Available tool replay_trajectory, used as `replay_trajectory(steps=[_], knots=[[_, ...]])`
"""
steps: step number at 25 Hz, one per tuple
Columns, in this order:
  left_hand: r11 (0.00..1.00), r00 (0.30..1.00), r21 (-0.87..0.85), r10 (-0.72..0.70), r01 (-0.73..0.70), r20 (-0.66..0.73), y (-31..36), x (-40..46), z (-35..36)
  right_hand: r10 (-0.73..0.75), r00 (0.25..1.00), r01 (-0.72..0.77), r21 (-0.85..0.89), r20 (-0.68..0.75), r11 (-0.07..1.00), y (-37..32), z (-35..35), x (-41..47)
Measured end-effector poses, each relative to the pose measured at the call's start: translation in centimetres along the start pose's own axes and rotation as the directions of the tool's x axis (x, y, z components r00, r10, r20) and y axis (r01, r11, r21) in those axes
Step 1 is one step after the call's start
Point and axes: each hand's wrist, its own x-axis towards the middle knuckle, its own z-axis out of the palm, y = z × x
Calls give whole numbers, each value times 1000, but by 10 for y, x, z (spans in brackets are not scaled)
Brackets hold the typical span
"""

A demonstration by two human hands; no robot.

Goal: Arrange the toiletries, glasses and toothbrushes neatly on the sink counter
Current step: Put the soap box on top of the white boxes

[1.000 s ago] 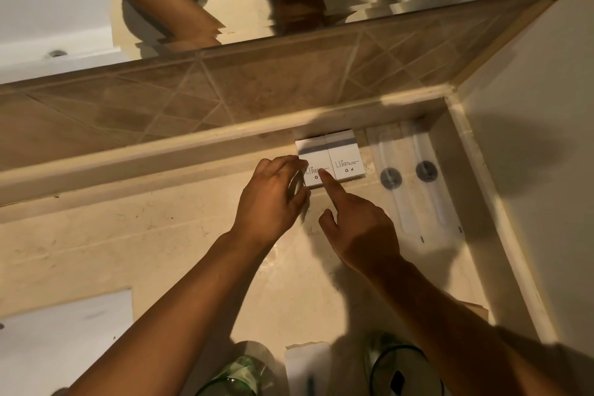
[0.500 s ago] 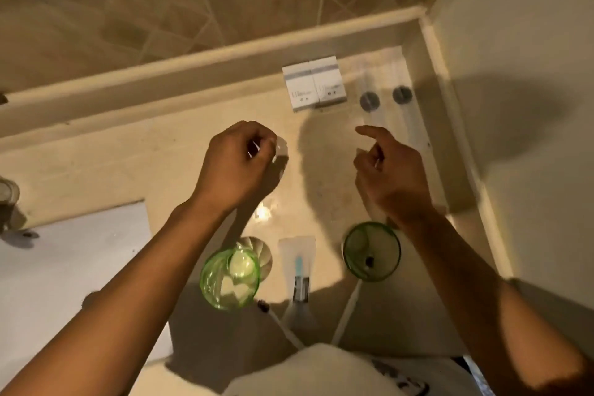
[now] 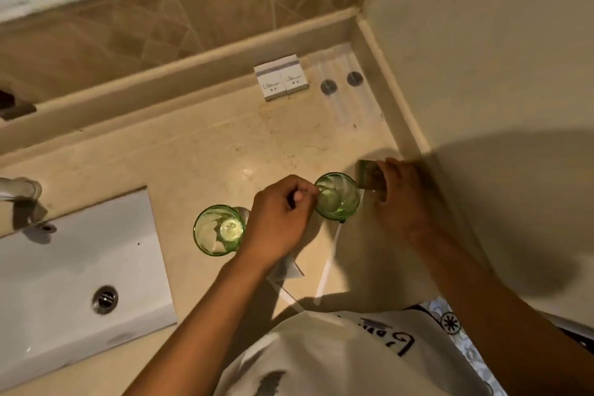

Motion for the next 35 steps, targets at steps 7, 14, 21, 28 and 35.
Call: replay_trajectory(steps=[7, 14, 21, 28, 35], knots=[[999, 998, 39, 3, -5, 64, 3, 6, 19, 54, 993, -38, 151, -105, 988, 12, 7, -22], [993, 992, -86, -71, 80, 107, 26, 35, 34, -180, 929, 303, 385, -323, 872, -15, -53, -28], [921, 978, -329, -204, 207, 45, 43, 65, 29, -392, 862, 502, 442, -321, 743, -40, -70, 12], [897, 946, -381, -295, 225, -134, 27, 104, -3, -113, 976, 213, 720, -186, 661, -82, -49, 66], [935, 879, -294, -304, 200, -368, 14, 172, -27, 9, 1000, -27, 877, 26, 479, -133, -34, 141]])
